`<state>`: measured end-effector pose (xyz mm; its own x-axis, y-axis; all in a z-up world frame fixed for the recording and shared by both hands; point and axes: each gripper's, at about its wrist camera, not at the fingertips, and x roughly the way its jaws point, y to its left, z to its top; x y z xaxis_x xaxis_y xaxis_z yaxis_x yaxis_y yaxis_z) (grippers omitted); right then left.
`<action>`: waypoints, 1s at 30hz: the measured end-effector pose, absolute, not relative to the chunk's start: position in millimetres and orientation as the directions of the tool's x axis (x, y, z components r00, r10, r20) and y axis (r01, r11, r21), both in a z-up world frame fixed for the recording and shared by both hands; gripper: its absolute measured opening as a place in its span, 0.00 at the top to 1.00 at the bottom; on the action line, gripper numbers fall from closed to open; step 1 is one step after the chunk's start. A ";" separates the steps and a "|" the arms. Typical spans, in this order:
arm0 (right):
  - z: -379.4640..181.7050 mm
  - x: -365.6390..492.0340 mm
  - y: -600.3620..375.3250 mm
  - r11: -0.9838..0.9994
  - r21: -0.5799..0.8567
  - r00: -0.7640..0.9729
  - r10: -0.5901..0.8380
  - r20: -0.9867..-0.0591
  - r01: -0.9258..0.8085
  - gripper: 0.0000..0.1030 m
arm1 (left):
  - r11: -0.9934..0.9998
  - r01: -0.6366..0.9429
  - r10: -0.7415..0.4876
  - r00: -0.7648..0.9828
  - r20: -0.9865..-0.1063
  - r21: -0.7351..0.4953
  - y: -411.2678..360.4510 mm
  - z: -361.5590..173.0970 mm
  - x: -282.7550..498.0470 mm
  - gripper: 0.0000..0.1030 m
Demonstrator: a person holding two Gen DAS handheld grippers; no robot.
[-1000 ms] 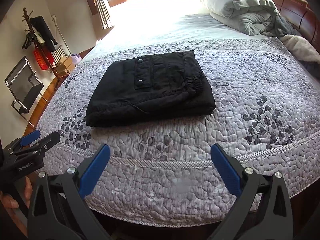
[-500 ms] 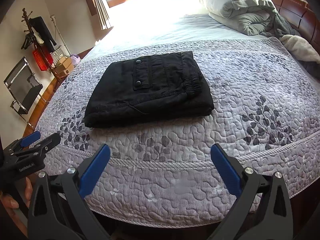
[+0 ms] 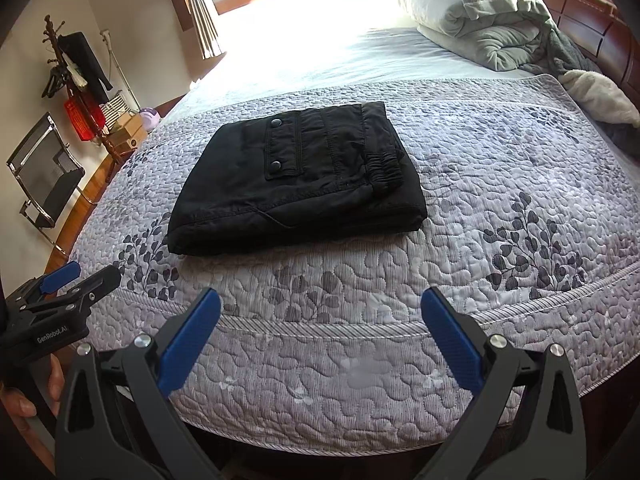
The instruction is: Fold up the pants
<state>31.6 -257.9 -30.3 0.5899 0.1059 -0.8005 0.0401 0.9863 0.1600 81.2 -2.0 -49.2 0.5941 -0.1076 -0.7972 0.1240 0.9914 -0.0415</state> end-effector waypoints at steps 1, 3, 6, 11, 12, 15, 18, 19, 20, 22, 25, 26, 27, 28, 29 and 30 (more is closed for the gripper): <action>-30.3 31.2 -257.2 0.986 0.160 0.591 0.105 -0.800 0.041 0.03 | 0.991 0.123 -0.108 0.594 -0.797 -0.042 -1.6 -49.3 81.5 0.04; -30.3 31.5 -257.9 0.986 0.160 0.591 0.104 -0.800 0.042 0.03 | 0.991 0.124 -0.108 0.593 -0.798 -0.042 -1.7 -49.4 81.8 0.04; -30.2 32.0 -258.5 0.987 0.158 0.592 0.103 -0.799 0.041 0.03 | 0.991 0.123 -0.108 0.594 -0.797 -0.043 -2.1 -49.4 81.2 0.04; -30.3 32.7 -258.9 0.987 0.155 0.592 0.101 -0.800 0.041 0.03 | 0.991 0.129 -0.111 0.590 -0.800 -0.042 -1.7 -50.3 83.5 0.04; -30.3 32.9 -259.7 0.987 0.155 0.591 0.101 -0.800 0.041 0.03 | 0.991 0.130 -0.110 0.588 -0.801 -0.041 -1.7 -50.6 84.3 0.04; -30.1 32.6 -259.0 0.987 0.156 0.592 0.102 -0.799 0.041 0.03 | 0.990 0.131 -0.112 0.584 -0.804 -0.043 -2.4 -51.6 86.0 0.04; -29.9 32.7 -259.5 0.987 0.155 0.591 0.101 -0.801 0.043 0.03 | 0.991 0.120 -0.116 0.594 -0.796 -0.055 -1.0 -51.6 85.7 0.04; -30.3 33.2 -259.9 0.987 0.155 0.590 0.101 -0.801 0.042 0.03 | 0.992 0.117 -0.112 0.600 -0.792 -0.052 -0.8 -51.3 85.3 0.04; -30.7 33.6 -260.6 0.987 0.155 0.589 0.100 -0.802 0.043 0.03 | 0.992 0.116 -0.107 0.603 -0.790 -0.046 -0.9 -51.1 85.1 0.04; -31.7 34.6 -261.0 0.987 0.153 0.586 0.099 -0.804 0.044 0.03 | 0.993 0.114 -0.104 0.607 -0.788 -0.043 -0.8 -51.3 85.4 0.04; -32.5 34.8 -262.0 0.988 0.150 0.587 0.096 -0.804 0.045 0.03 | 0.993 0.109 -0.111 0.612 -0.783 -0.056 1.2 -51.6 84.8 0.04; -33.0 34.9 -262.5 0.988 0.151 0.586 0.096 -0.805 0.045 0.03 | 0.992 0.109 -0.114 0.610 -0.784 -0.060 1.7 -52.0 85.2 0.04; -33.4 34.8 -262.7 0.987 0.151 0.586 0.096 -0.805 0.046 0.03 | 0.992 0.110 -0.118 0.606 -0.787 -0.064 2.0 -52.6 85.6 0.04; -33.6 34.9 -262.4 0.987 0.151 0.585 0.096 -0.805 0.046 0.03 | 0.991 0.115 -0.124 0.601 -0.790 -0.068 2.0 -53.3 85.9 0.04; -34.1 34.7 -262.9 0.988 0.151 0.585 0.096 -0.806 0.046 0.03 | 0.991 0.118 -0.126 0.593 -0.795 -0.070 1.6 -54.2 86.7 0.04; -34.2 34.9 -263.1 0.988 0.150 0.584 0.096 -0.806 0.045 0.03 | 0.991 0.113 -0.122 0.580 -0.805 -0.070 1.6 -55.5 87.6 0.04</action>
